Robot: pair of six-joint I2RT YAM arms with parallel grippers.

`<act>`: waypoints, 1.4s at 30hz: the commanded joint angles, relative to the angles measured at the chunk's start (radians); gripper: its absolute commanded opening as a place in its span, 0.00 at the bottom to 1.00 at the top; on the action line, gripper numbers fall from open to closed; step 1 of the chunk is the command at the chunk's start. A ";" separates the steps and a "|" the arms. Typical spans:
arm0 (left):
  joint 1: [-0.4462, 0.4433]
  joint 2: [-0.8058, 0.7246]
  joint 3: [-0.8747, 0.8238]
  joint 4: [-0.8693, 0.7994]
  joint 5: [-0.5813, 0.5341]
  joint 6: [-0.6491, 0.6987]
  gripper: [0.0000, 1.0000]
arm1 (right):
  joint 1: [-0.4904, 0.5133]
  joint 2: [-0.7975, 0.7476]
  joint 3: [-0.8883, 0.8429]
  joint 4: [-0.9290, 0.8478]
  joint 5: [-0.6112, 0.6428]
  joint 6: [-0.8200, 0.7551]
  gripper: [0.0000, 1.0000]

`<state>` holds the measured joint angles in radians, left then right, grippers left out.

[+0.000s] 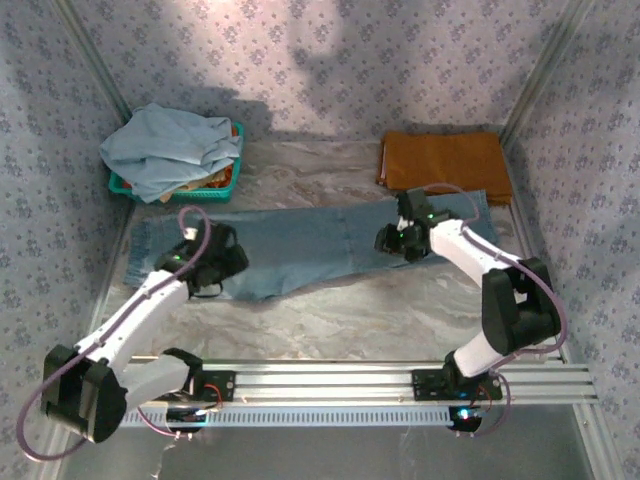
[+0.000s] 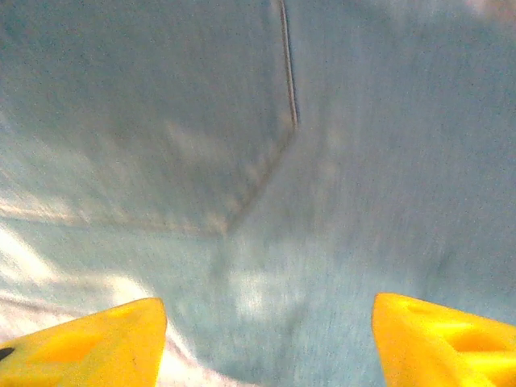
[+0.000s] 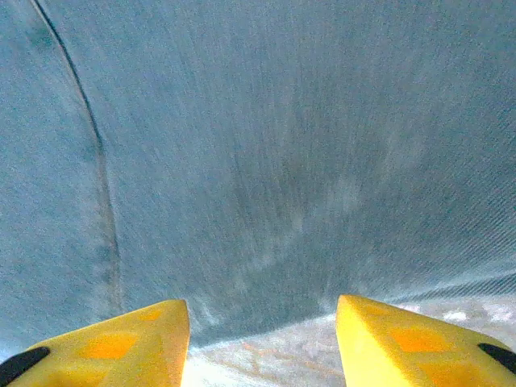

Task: Fold and stack the trousers

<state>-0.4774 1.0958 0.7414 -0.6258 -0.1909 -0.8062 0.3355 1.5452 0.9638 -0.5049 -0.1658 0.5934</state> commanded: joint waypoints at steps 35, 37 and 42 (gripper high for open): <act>-0.049 0.044 -0.117 0.119 -0.120 0.052 0.00 | 0.159 0.002 0.010 0.200 -0.032 0.435 0.16; -0.028 0.035 -0.117 0.117 -0.103 0.066 0.00 | 0.158 0.005 0.009 0.203 -0.035 0.436 0.19; 0.019 0.036 -0.110 0.123 -0.045 0.100 0.00 | 0.156 0.019 0.008 0.206 -0.067 0.431 0.31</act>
<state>-0.4801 1.1442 0.6106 -0.4709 -0.2554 -0.7502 0.4908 1.5650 0.9531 -0.2672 -0.2211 1.0439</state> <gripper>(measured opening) 0.062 0.307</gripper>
